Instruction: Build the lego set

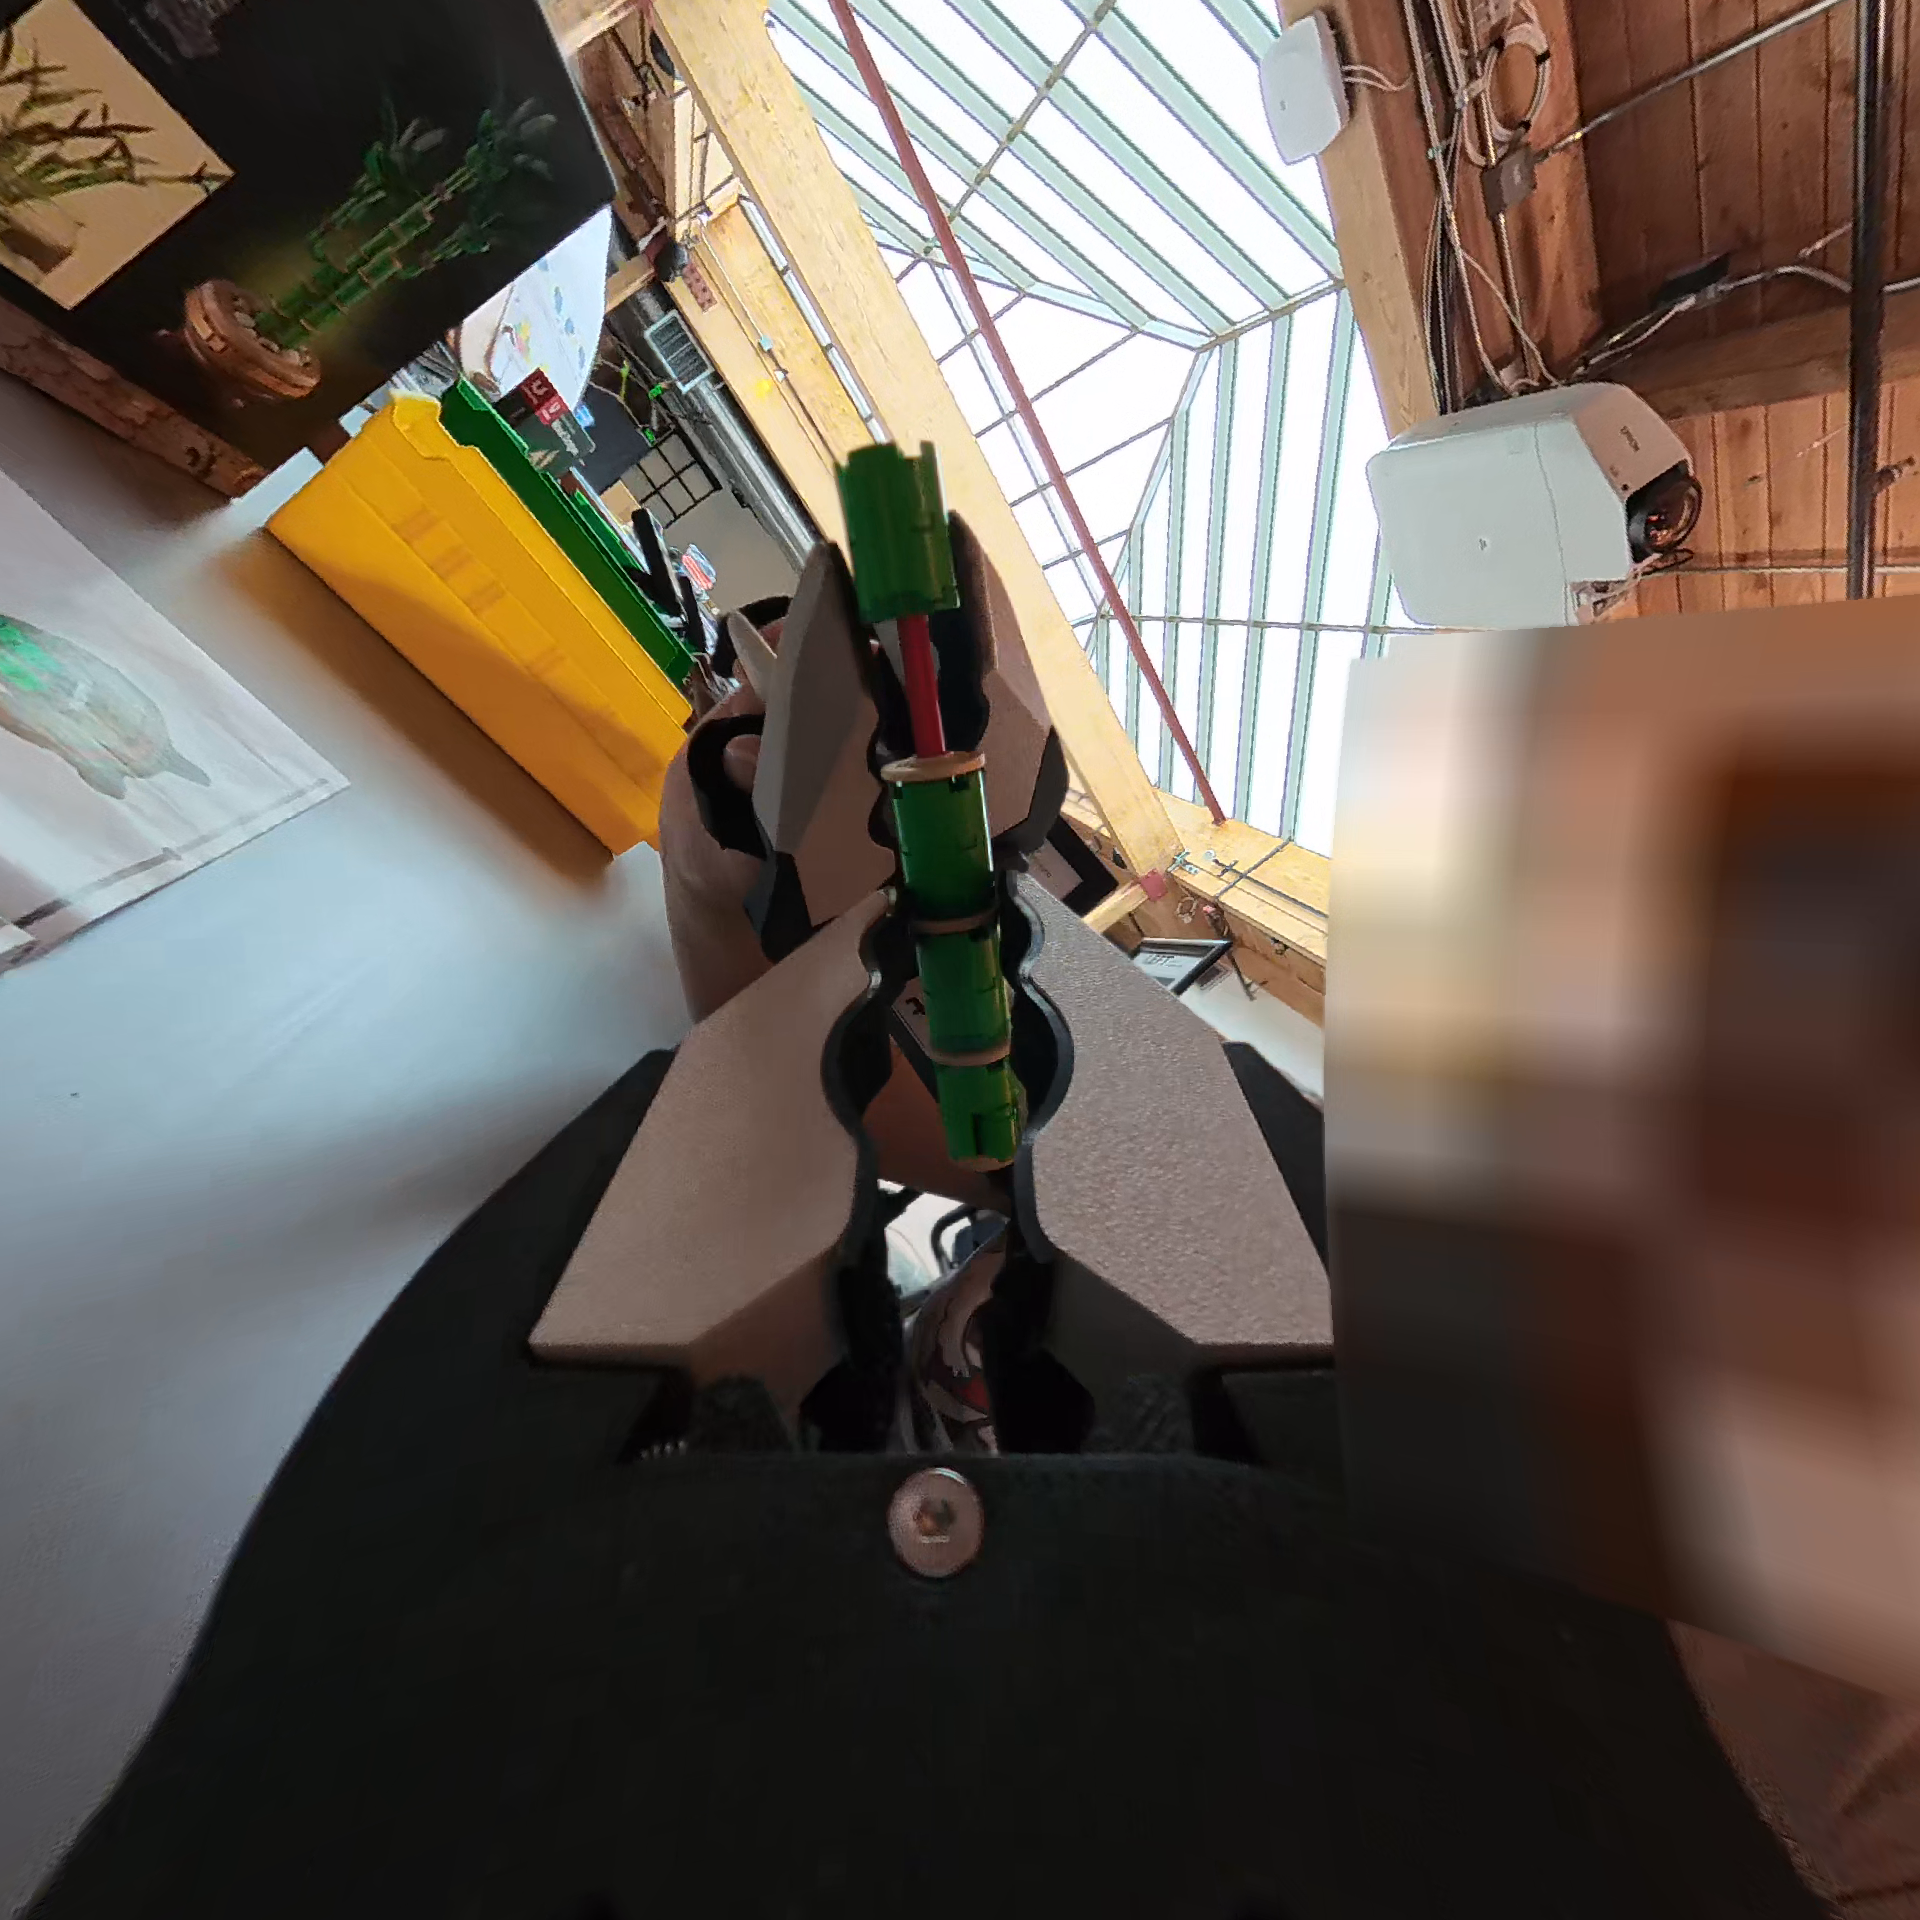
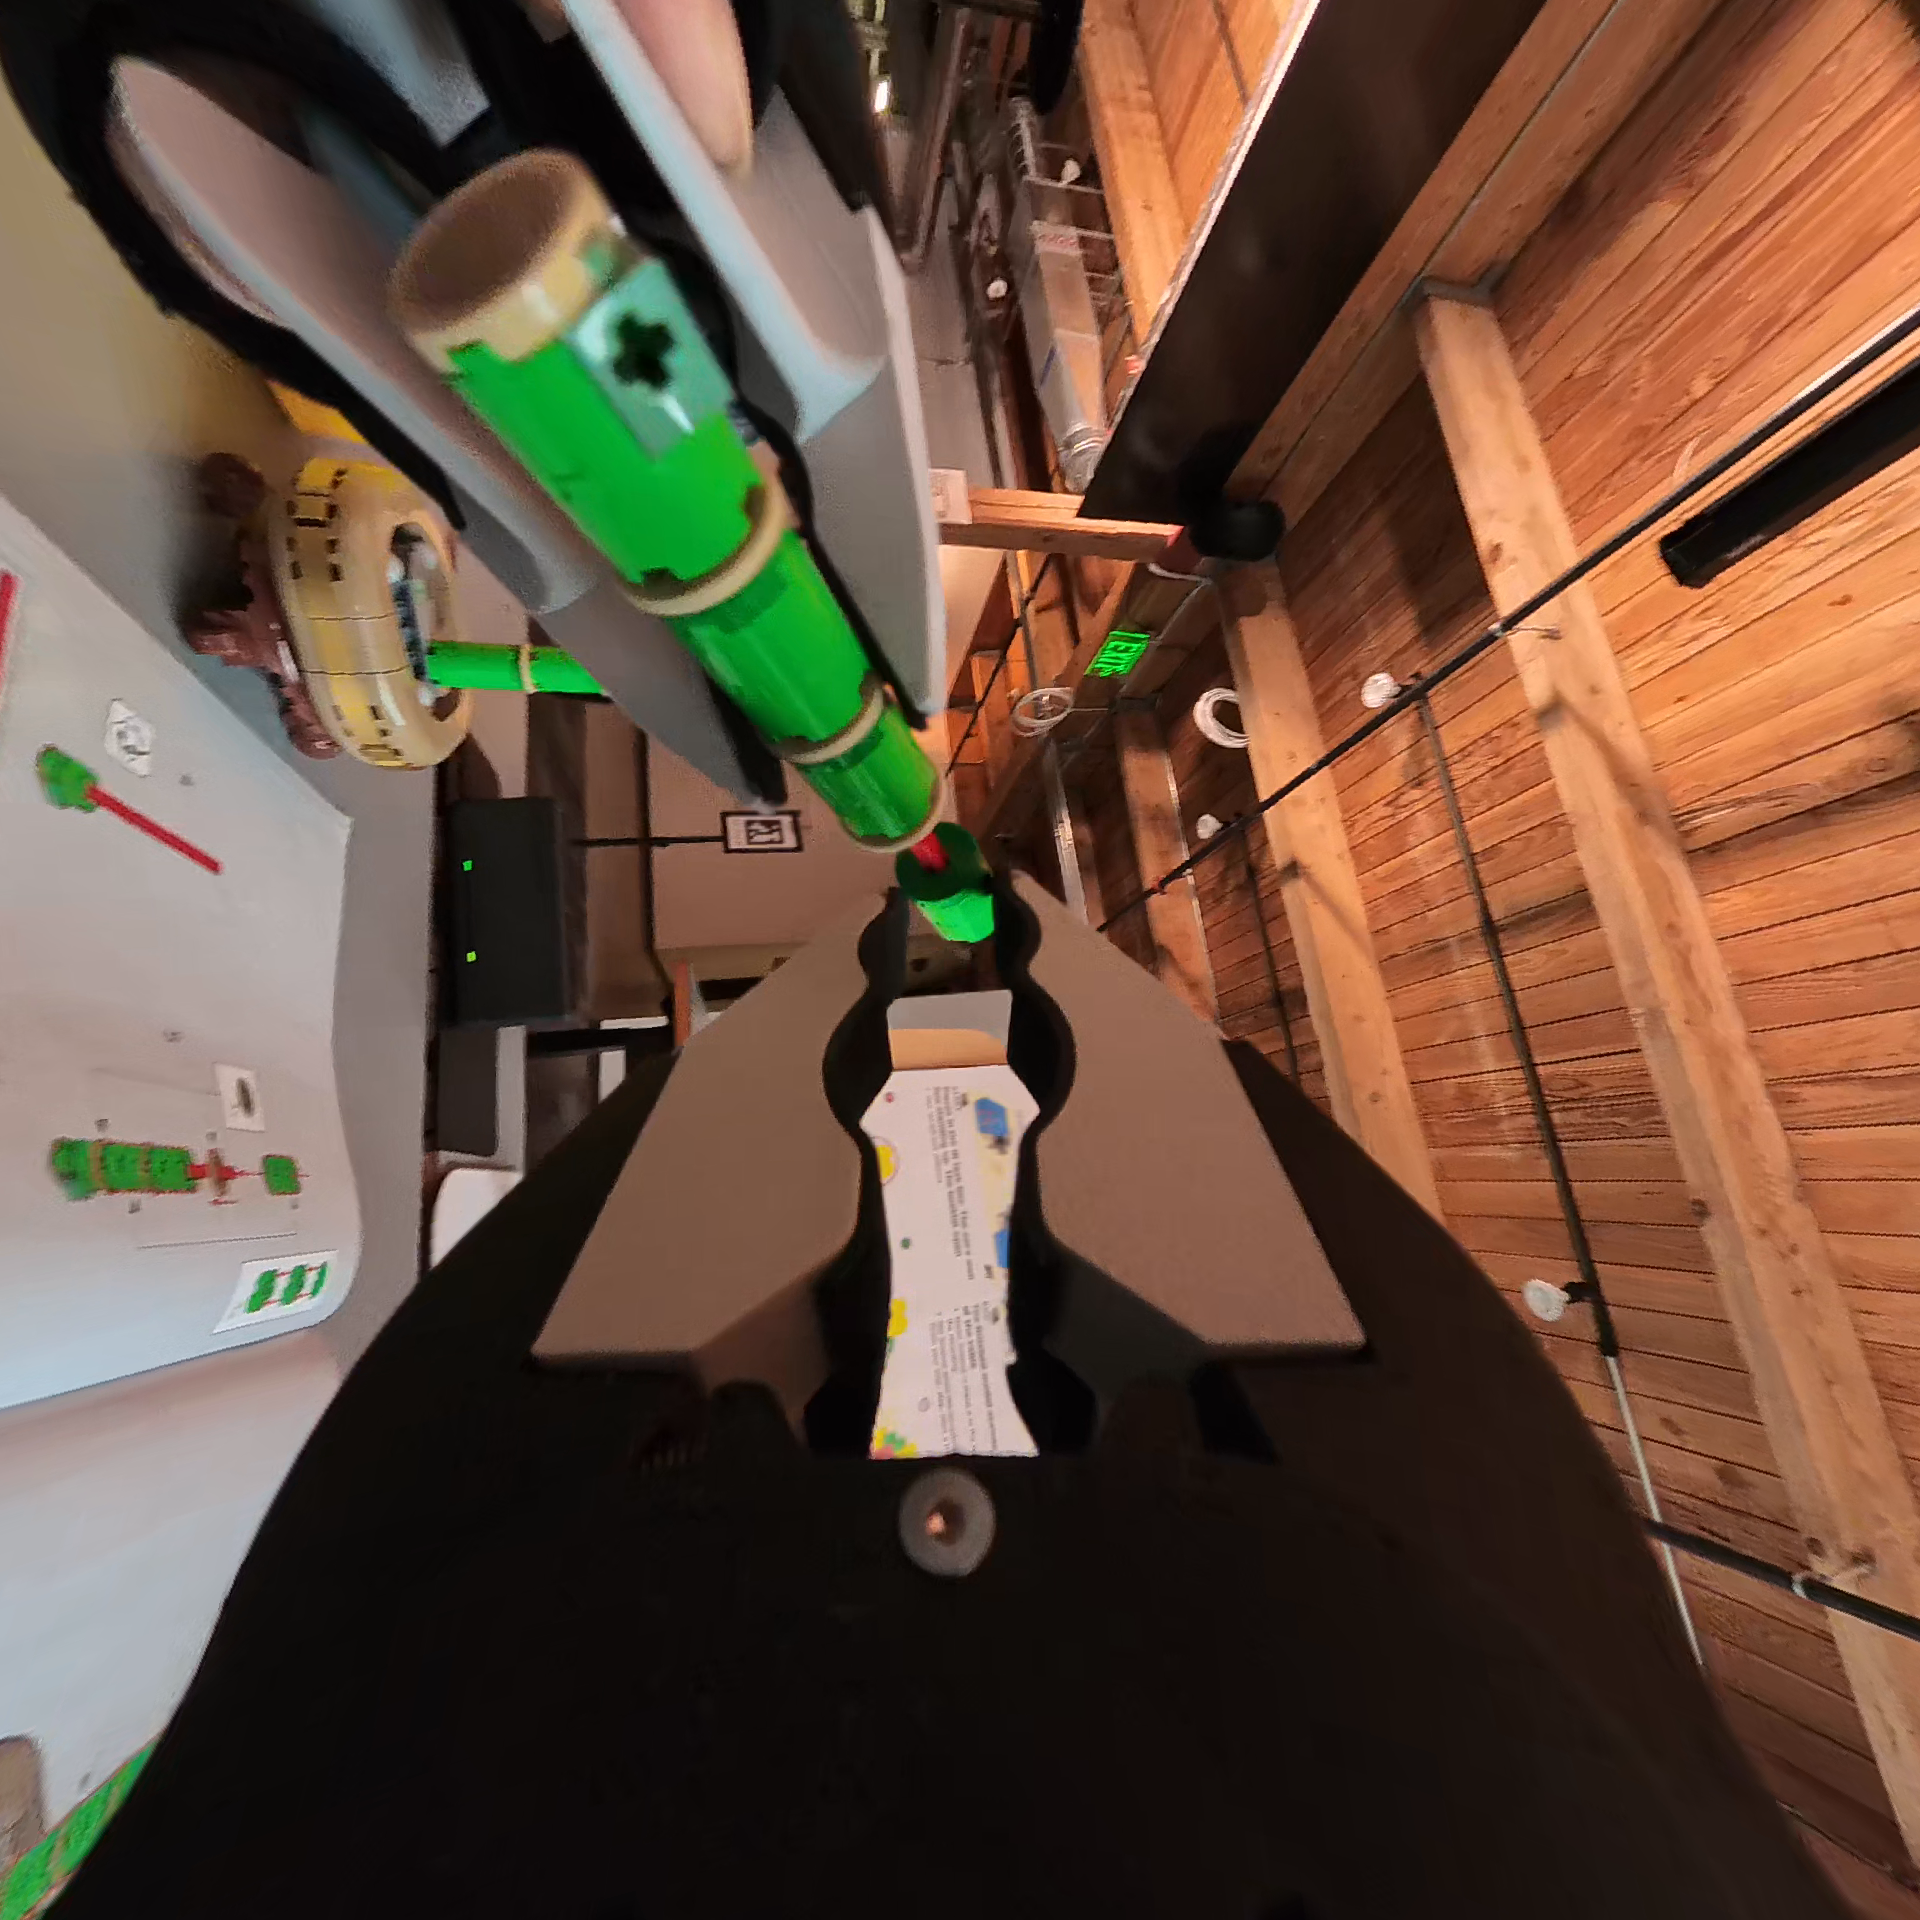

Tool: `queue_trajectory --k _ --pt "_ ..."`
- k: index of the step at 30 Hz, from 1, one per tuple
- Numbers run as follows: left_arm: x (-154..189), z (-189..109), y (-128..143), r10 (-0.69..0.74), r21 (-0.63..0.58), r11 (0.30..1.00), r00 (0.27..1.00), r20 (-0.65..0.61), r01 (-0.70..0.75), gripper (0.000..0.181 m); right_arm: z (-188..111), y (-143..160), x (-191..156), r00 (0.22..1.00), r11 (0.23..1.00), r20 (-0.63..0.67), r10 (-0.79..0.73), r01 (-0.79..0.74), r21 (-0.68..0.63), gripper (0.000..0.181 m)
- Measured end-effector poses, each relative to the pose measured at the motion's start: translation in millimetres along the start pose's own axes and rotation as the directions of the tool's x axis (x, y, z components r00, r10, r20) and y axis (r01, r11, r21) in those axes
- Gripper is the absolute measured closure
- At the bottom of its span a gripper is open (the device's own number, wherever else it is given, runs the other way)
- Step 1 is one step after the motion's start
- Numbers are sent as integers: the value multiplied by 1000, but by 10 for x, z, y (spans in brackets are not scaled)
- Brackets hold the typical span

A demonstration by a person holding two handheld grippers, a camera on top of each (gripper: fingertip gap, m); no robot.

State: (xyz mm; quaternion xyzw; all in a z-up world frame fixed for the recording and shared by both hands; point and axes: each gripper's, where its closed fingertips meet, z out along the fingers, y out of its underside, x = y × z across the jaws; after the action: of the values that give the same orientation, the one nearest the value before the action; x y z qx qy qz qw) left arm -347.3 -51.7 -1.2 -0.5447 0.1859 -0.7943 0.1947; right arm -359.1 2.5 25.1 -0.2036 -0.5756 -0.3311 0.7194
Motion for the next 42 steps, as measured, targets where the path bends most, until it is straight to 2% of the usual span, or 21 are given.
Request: queue_trajectory --k 1,7,9,11,12,13,14,16,17,18,19,22,24,29,35,42 --pt "19 2 -4 29 -3 1000 1000 4 -29 166 -17 -13 56 1000 1000 -22 1 0 12 165" --pt "153 13 -15 200 -22 980 980 19 -199 166 -61 -53 272 996 998 -73 41 -38 43 154" --pt "157 1 -32 277 -29 961 959 52 -276 167 -36 33 247 997 997 -19 81 -80 23 154" --pt "131 -28 -61 399 -51 917 909 119 -395 166 -20 189 241 977 978 57 206 -206 -1 154" --pt "124 -47 -79 455 -64 890 877 152 -451 166 -29 229 200 948 957 136 288 -291 1 150" --pt "109 -69 -91 504 -83 863 844 185 -498 166 -53 233 162 898 921 225 378 -389 6 139" --pt "104 -89 -111 537 -90 843 817 209 -531 166 -83 203 142 825 867 312 471 -498 7 118" --pt "72 -127 -145 542 -92 839 803 249 -537 166 -144 76 162 615 702 457 642 -711 -30 54" --pt "37 -142 -148 519 -94 853 813 263 -514 166 -169 12 198 521 624 496 695 -779 -56 36" --pt "-5 -156 -159 495 -91 867 823 280 -490 166 -199 -72 221 463 577 529 711 -814 -62 30" --pt "-49 -165 -168 472 -84 879 831 294 -470 166 -224 -158 218 459 577 552 696 -815 -50 30" --pt "-178 -180 -175 396 -65 915 857 328 -398 166 -210 -325 -32 547 703 583 601 -709 -60 30" --pt "-207 -174 -167 368 -57 927 869 331 -371 166 -163 -381 -174 567 734 589 576 -676 -67 30" --pt "-190 -144 -143 400 -81 914 853 336 -397 166 -91 -390 -281 521 694 596 611 -715 -86 31" --pt "-196 -97 -91 406 -108 913 853 328 -393 166 -99 -386 -278 543 706 596 592 -706 -57 43" --pt "-200 -90 -83 400 -110 916 854 332 -386 166 -93 -373 -288 567 726 586 579 -686 -53 46"
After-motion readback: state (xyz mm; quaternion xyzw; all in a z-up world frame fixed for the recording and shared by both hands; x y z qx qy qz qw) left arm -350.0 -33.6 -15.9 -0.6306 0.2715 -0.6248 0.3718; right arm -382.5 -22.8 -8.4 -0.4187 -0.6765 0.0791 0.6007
